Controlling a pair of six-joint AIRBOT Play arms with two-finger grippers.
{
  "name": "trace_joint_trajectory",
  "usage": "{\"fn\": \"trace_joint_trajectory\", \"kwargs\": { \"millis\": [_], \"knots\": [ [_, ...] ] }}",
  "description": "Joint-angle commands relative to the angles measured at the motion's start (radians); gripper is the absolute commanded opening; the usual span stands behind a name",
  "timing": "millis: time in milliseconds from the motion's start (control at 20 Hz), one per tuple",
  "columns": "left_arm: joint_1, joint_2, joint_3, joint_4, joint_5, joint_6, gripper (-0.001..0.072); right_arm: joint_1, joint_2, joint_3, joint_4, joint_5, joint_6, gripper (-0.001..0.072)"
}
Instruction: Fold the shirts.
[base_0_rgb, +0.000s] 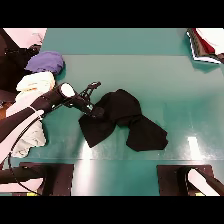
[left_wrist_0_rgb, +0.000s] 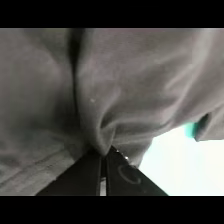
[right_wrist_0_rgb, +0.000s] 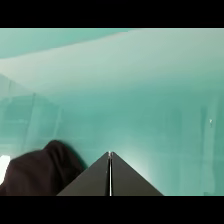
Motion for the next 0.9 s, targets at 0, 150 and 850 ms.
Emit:
{"fn": "trace_joint_trajectory", "kwargs": {
  "millis": [0,150,850],
  "knots": [
    [-0.003,0.045,0.112,0.115,-0.099,-0.027,0.0021,0.012,0.000,-0.035,-0.036,0.093,0.000,0.0019],
    [-0.003,0.129,0.285,0.286,-0.211,-0.031,0.0022,0.077,0.000,-0.209,-0.139,0.147,0.000,0.0019],
    [-0.003,0.185,0.387,0.333,-0.259,-0.046,0.0022,0.356,-0.343,-0.554,-0.161,0.000,-0.094,0.0375]
  ]
}}
